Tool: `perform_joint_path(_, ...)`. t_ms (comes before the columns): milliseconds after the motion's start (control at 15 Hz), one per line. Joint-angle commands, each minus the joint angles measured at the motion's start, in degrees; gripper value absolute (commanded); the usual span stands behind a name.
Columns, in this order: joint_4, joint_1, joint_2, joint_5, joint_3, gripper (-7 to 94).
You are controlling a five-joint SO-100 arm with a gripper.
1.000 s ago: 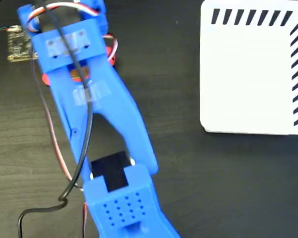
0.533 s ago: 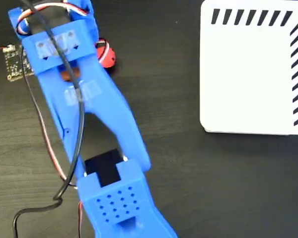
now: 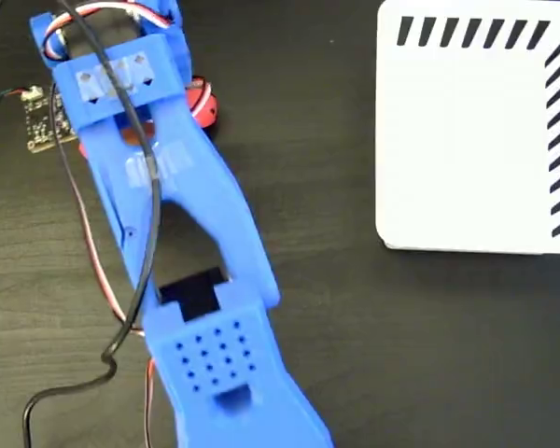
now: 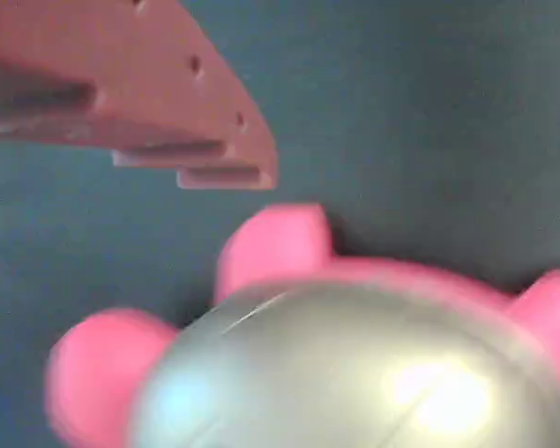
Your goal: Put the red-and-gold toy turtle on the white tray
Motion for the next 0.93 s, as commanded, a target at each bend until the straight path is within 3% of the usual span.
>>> perform_joint_path(0,-0.53,-1.14,1.67,1.49,-2.55,59)
perform_joint_path(667,-5.1,-1.05,-3.34,3.08,-2.9,59)
perform_joint_path(867,-5.8,-1.41,-3.69,2.99,-2.2,52)
